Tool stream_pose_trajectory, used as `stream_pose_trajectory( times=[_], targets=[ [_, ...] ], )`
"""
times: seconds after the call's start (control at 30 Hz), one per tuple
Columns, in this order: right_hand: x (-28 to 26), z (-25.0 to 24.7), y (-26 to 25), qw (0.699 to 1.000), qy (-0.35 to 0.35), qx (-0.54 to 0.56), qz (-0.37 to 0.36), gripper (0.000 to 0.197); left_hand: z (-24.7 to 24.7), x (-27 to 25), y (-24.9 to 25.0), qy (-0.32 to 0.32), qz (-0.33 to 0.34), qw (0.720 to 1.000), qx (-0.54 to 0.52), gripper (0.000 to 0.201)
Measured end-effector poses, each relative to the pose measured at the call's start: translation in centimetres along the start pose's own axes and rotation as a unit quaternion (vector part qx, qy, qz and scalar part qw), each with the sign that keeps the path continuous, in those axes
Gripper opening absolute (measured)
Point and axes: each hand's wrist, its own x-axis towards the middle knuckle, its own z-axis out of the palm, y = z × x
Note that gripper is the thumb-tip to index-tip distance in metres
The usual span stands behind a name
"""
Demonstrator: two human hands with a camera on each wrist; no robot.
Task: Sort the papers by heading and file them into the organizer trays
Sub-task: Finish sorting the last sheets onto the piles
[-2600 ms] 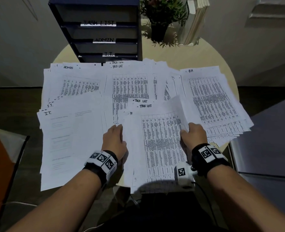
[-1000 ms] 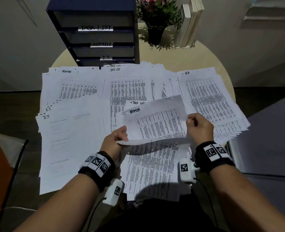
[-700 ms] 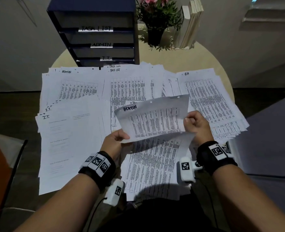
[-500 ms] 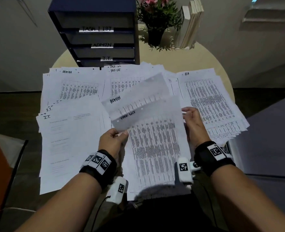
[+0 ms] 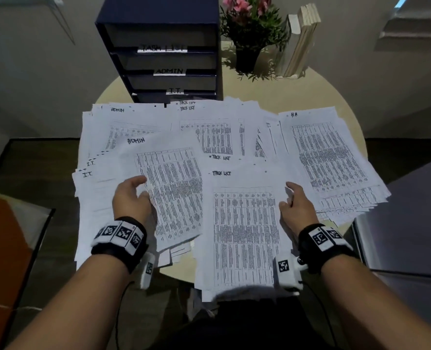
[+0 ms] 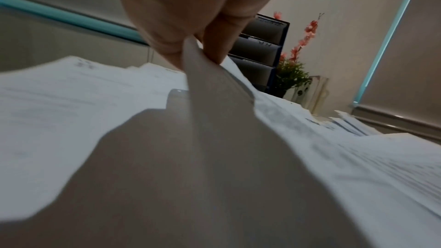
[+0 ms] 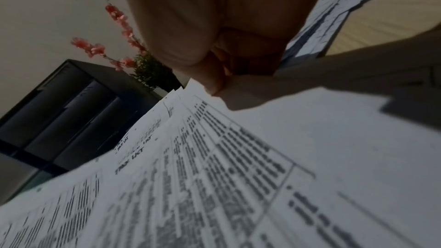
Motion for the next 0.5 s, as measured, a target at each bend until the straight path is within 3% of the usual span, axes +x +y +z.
stream_pose_trajectory(
  times=[0.13, 0.3, 0.43, 0.5],
  targets=[
    [0.0, 0.3, -0.5, 1.000, 0.000, -0.011, 0.009, 0.050, -3.4, 2.6, 0.8, -0.025, 0.048, 0.997, 0.053, 0.060],
    [0.0, 0.8, -1.2, 1.000, 0.015, -0.020, 0.007, 0.048, -7.1, 7.2, 2.2, 0.040, 0.076, 0.990, 0.109, 0.035],
    [0.0, 1.6, -1.1, 0.999, 0.029, -0.019, 0.012, 0.047, -8.7, 11.3, 2.2, -0.021, 0.070, 0.986, 0.148, 0.075],
    [0.0, 1.9, -0.9, 0.999, 0.046, -0.017, 0.012, 0.044, -8.8, 12.9, 1.8, -0.009, 0.087, 0.984, 0.155, 0.072]
  ],
)
